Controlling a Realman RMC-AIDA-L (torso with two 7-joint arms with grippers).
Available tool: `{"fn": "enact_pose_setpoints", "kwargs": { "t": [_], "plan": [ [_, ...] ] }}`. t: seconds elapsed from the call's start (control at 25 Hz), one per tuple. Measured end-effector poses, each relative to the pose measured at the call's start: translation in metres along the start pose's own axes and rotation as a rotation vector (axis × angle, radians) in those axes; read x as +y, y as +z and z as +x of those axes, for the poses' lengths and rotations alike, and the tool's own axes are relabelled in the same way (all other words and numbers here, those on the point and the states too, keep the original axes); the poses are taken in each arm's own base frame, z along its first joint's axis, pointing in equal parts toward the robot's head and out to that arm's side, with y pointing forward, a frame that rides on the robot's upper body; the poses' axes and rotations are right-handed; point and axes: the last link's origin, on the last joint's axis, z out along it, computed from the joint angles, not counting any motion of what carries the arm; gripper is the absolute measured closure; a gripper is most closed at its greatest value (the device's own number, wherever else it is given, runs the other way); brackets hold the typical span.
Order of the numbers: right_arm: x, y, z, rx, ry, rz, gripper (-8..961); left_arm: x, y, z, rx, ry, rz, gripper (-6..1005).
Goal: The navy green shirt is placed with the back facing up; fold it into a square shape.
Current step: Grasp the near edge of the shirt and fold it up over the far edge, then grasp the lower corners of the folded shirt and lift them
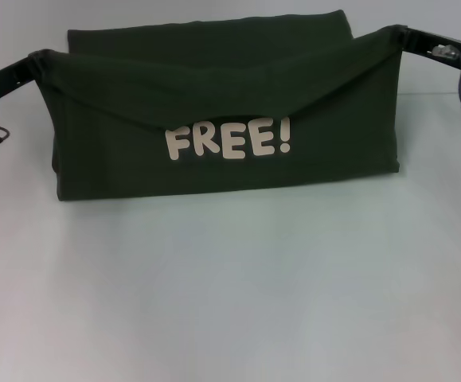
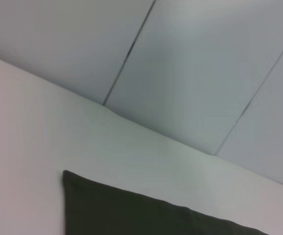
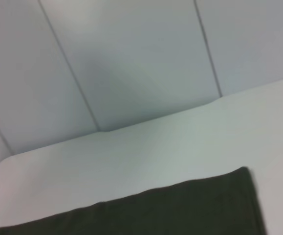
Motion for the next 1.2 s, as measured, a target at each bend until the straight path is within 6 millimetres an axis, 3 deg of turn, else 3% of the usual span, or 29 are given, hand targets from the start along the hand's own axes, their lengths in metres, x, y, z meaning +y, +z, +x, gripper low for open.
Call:
{"fn": "enact_pose_setpoints", "kwargs": {
  "t": [0.44, 0.68, 0.8, 1.04, 1.2],
  "plan": [
    [0.014, 0.016, 0.019, -0.024, -0.062, 0.129, 840, 0.021, 0.015, -0.023, 0.085, 0.121, 0.028, 962],
    [0.016, 0.017, 0.021, -0.029, -0.069, 0.131, 833, 0.021, 0.016, -0.03, 0.119, 0.093, 0.071, 962],
    [0.017, 0.017, 0.021, -0.028, -0.069, 0.131, 720, 0.019, 0.018, -0.031, 0.108, 0.094, 0.103, 961],
    [0.016, 0.017, 0.022, -0.027, -0.068, 0.133, 444, 0.015, 0.019, -0.026, 0.089, 0.116, 0.101, 804],
    [0.014, 0.016, 0.023, -0.025, -0.065, 0.139, 314, 0.014, 0.018, -0.021, 0.086, 0.139, 0.093, 623]
  ]
}}
